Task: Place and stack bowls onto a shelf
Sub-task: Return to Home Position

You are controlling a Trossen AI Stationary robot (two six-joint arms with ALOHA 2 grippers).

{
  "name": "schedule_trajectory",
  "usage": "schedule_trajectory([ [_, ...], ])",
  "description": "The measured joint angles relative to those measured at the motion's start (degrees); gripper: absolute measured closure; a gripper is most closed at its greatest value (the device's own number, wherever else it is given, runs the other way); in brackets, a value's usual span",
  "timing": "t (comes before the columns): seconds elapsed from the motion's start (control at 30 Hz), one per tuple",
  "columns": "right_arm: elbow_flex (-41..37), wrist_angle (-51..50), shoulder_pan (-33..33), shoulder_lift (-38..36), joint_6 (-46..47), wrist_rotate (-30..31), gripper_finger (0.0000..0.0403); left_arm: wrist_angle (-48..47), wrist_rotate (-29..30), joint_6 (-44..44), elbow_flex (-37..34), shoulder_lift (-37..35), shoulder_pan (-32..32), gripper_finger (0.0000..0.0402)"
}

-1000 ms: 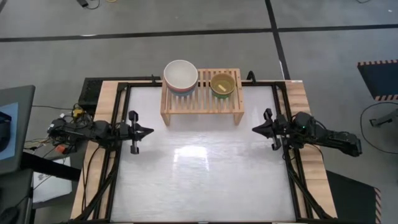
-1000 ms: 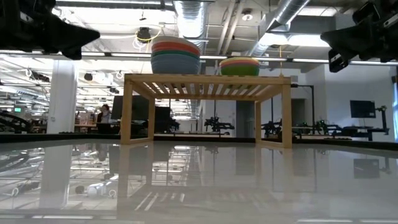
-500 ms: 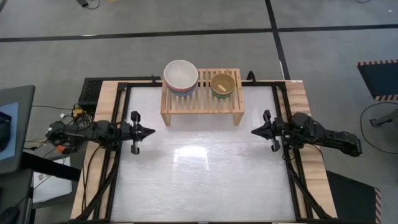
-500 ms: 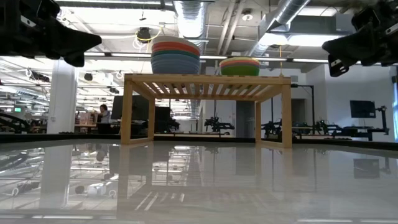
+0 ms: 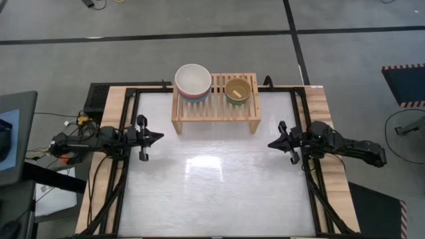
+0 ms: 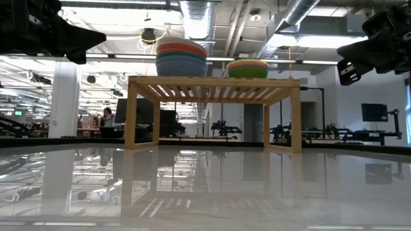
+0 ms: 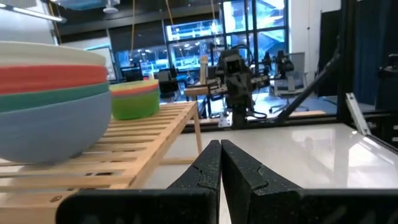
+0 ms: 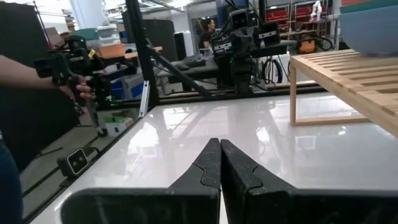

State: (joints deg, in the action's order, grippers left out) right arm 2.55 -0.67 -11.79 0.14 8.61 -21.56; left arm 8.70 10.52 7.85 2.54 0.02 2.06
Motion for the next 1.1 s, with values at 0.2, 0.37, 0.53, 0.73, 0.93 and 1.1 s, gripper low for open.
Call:
schedule_trajectory([
  [0.2,-0.07,0.49,0.01,0.00,-0.47,-0.14,0.0382,-0.45,0.25,0.02,0.29,0.05,-0.09,0.0401],
  [0.37,-2.05,7.91,0.00,0.03,1.55,-0.10,0.0382,-0.43,0.35,-0.02,0.33,0.08,-0.09,0.0401],
  [0.53,-2.08,7.73,1.03,0.03,5.44,-0.09,0.0382,-0.66,0.56,-0.04,0.36,0.08,-0.09,0.0401],
  [0.73,-2.10,4.95,6.34,1.97,5.28,3.63,0.0382,-2.66,1.63,-3.87,-0.92,0.21,-0.09,0.0401],
  [0.93,-2.12,4.22,8.44,2.54,2.10,9.91,0.0374,-4.74,-1.44,-7.56,-1.90,0.75,-0.09,0.0401],
  [1.1,-2.14,4.20,8.33,2.54,2.33,10.36,0.0366,-3.87,-1.72,-7.08,-1.92,0.69,-0.09,0.0401],
])
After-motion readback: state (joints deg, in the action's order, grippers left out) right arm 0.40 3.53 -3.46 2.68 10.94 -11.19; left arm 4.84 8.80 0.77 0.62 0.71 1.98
